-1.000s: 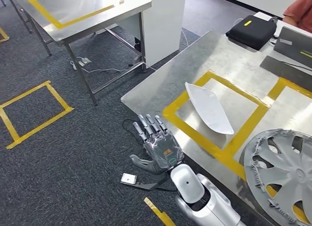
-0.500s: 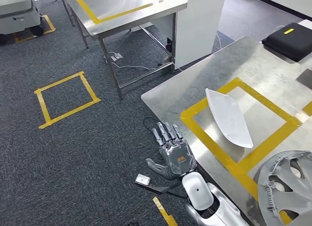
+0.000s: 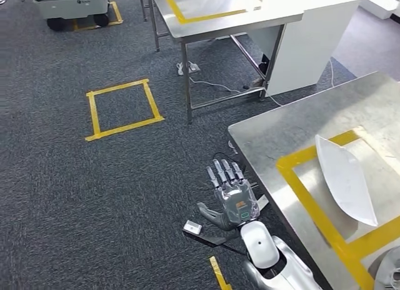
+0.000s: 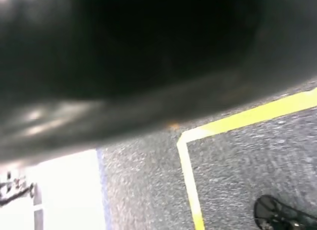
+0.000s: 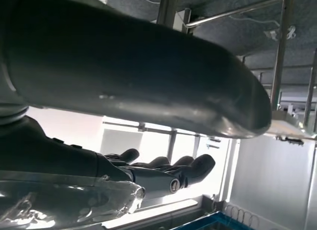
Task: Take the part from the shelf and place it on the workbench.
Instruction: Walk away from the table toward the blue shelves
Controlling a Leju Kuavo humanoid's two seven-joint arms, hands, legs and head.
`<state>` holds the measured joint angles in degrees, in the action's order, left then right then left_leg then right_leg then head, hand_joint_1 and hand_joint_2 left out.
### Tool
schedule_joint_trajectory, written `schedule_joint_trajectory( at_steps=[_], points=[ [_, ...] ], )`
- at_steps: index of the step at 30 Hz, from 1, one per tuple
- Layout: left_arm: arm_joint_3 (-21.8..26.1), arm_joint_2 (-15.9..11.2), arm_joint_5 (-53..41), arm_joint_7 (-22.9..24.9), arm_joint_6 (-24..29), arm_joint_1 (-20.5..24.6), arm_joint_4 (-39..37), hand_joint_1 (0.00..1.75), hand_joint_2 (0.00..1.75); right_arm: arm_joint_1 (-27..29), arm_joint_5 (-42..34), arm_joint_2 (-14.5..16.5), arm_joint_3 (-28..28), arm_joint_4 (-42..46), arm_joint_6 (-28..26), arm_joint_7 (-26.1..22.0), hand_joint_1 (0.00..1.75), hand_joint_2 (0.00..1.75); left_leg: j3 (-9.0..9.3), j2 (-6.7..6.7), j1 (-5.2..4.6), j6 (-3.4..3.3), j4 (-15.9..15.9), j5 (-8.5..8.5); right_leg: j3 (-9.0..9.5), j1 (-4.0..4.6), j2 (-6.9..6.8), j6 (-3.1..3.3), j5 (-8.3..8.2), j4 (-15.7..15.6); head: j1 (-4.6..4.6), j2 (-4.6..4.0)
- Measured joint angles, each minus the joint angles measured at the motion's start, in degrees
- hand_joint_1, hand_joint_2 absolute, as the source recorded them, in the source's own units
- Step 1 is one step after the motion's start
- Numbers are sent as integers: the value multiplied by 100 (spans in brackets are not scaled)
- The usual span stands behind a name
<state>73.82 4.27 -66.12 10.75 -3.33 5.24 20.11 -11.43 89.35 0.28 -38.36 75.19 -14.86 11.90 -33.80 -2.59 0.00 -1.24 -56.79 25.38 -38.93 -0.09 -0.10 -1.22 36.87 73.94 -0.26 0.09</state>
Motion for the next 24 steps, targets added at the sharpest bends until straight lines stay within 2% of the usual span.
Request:
schedule_joint_trajectory(
  at_steps=[1, 2, 4, 5, 6, 8, 9, 10, 12, 13, 14, 15, 16, 17, 19, 20, 21, 23, 24],
  points=[
    [1, -1, 0, 1, -1, -8, 0, 0, 0, 10, 0, -2, 12, -33, 1, 15, 0, 0, 8, -88, -1, 4, -1, -1, 64, -2, 22, 11, -176, -191, 0, 0],
    [1, 0, 0, 1, -1, -12, 0, 0, 0, 17, 0, -2, 27, -60, 3, 33, 0, 0, 17, -171, 2, 11, -3, 0, 219, -8, 90, 24, -416, -558, 1, 0],
    [0, 1, 0, 1, -1, -4, 0, 0, 0, 36, 0, -2, 73, -112, 14, 67, 0, 0, 14, -326, 0, 49, -14, -2, 566, -40, 370, 47, -745, -1305, -2, 0],
    [-1, 1, 0, 1, -1, 1, 0, 0, 0, 54, 0, -3, 97, -138, 22, 77, 0, 0, -5, -397, 5, 83, -17, -12, 667, -49, 475, 56, -801, -1510, -2, 0],
    [0, 0, 0, 1, -1, 0, 0, 0, 0, 74, 0, -3, 119, -164, 29, 84, 0, 0, -32, -465, 15, 122, -17, -29, 709, -50, 519, 67, -796, -1586, -3, 0],
    [2, -1, -3, 1, -1, -24, 0, 0, 0, 108, 0, -2, 171, -218, 34, 66, 0, 0, -71, -563, 41, 196, -13, -47, 732, -45, 401, 106, -816, -1619, -4, 0],
    [4, 2, -6, 1, -1, -36, 0, 0, 0, 122, 0, 1, 211, -250, 32, 48, 0, 0, -94, -489, 37, 223, -55, -12, 748, -47, 332, 137, -828, -1641, -12, 0],
    [5, 4, -11, 1, -1, -37, 0, 0, 0, 139, 0, 3, 260, -288, 29, 26, 0, 0, -159, -345, 29, 245, -190, 81, 768, -49, 250, 170, -837, -1667, -26, 0],
    [5, 7, -21, 1, -1, -17, 0, 0, 0, 196, 0, 4, 388, -400, 36, -29, 0, 0, -457, 26, 18, 281, -807, 409, 795, -29, 64, 225, -830, -1692, -47, 0],
    [5, 9, -24, 1, -3, -4, 0, 0, 0, 235, 0, 5, 463, -469, 43, -62, 0, 0, -656, 127, 26, 298, -1203, 575, 799, -13, -38, 244, -819, -1691, -51, 0],
    [5, 13, -26, 1, -5, -1, 0, 0, 0, 277, 0, 5, 539, -538, 52, -96, 0, 0, -808, 176, 35, 310, -1507, 670, 801, -1, -135, 256, -807, -1690, -50, 0],
    [5, 17, -29, 1, -7, -8, 0, 0, 0, 313, 0, 8, 613, -608, 65, -128, 0, 0, -868, 200, 42, 317, -1633, 660, 806, 7, -224, 263, -796, -1690, -50, 0],
    [6, 20, -34, 1, -7, -18, 0, 0, 0, 336, 0, 20, 691, -693, 86, -157, 0, 0, -814, 219, 46, 317, -1536, 546, 815, 13, -300, 265, -784, -1690, -50, 0],
    [7, 20, -40, 1, -7, -28, 1, 0, 0, 352, 0, 45, 790, -804, 113, -191, 0, 0, -642, 265, 43, 304, -1226, 353, 833, 17, -370, 261, -770, -1690, -51, 0],
    [8, 19, -51, 1, -5, -18, 2, 0, 0, 386, 0, 116, 1050, -1073, 138, -258, 0, 0, -216, 517, -3, 248, -446, 47, 874, 39, -503, 227, -727, -1682, -55, 0],
    [8, 19, -53, 0, -5, -1, 2, 0, 0, 408, 0, 145, 1189, -1206, 125, -284, 0, 0, -76, 623, -32, 215, -183, -12, 891, 55, -573, 202, -705, -1679, -53, 0],
    [7, 20, -55, 0, -5, 10, 2, 0, 0, 428, 0, 166, 1302, -1315, 105, -303, 0, 0, -19, 681, -59, 185, -62, -6, 903, 70, -639, 175, -684, -1677, -53, 0],
    [7, 20, -59, -1, -5, 2, 2, 0, 0, 443, 0, 208, 1452, -1479, 81, -320, 0, 0, -10, 577, -67, 129, -19, 4, 929, 79, -761, 125, -652, -1688, -51, 0],
    [8, 22, -62, -1, -4, -14, 3, 0, 0, 443, 0, 232, 1499, -1535, 79, -325, 0, 0, 6, 512, -55, 99, 8, -6, 929, 69, -713, 96, -612, -1660, -46, 0]
  ],
)
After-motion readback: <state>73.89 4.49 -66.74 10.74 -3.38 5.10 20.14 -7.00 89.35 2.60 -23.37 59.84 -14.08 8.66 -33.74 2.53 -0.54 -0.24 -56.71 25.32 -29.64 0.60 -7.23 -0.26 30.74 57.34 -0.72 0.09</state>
